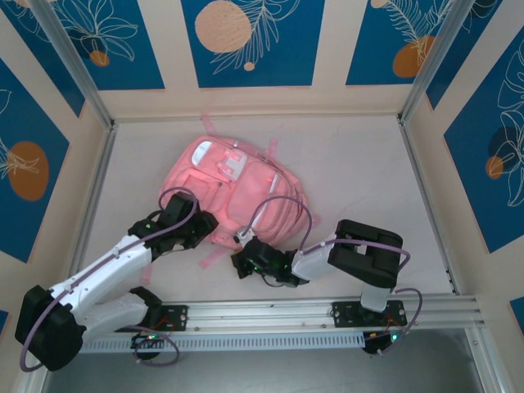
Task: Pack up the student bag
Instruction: Zip the student bag at the center of the table.
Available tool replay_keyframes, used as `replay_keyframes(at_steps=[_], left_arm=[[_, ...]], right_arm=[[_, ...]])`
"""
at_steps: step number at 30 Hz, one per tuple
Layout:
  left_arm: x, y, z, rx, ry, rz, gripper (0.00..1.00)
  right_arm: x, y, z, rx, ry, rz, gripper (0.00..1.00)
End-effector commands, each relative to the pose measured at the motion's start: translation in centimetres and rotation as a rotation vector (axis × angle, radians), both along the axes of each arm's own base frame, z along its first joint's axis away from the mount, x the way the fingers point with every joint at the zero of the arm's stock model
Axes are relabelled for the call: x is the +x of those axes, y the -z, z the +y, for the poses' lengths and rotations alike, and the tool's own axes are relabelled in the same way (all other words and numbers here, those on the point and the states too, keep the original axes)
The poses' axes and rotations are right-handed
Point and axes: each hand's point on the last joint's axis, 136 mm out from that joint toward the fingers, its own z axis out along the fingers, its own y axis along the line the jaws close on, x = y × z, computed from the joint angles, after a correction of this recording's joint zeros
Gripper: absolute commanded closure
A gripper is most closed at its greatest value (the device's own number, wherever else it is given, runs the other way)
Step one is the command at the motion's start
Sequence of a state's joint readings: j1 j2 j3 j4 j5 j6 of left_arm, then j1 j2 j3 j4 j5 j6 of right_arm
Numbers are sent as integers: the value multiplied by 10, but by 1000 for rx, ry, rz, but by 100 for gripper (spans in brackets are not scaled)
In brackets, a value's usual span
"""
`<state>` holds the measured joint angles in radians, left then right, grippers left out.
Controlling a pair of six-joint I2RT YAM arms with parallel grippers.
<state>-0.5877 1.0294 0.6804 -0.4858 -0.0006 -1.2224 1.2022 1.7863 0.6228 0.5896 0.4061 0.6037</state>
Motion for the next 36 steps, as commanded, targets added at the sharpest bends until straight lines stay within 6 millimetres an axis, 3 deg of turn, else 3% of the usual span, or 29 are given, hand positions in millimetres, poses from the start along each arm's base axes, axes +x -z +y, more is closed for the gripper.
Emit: replay_keyframes(at_steps=[1,5,11,19,36], left_arm=[[21,-19,2,32,-33,-86,55],[31,-22,-1,47,-31,-92,62],[36,-17,-10,24,-13,-66,100],[34,-32,3,14,-32,-99,100],[26,-30,23,-12,-53,-80,100]], right_arm=[[0,-20,18,88,-18,8,100],[0,-19,18,89,-19,11,100],[1,-13,10,70,1,7,100],[3,-5,-10,55,41,0,100],[8,-5,-41,25,91,-36,100]])
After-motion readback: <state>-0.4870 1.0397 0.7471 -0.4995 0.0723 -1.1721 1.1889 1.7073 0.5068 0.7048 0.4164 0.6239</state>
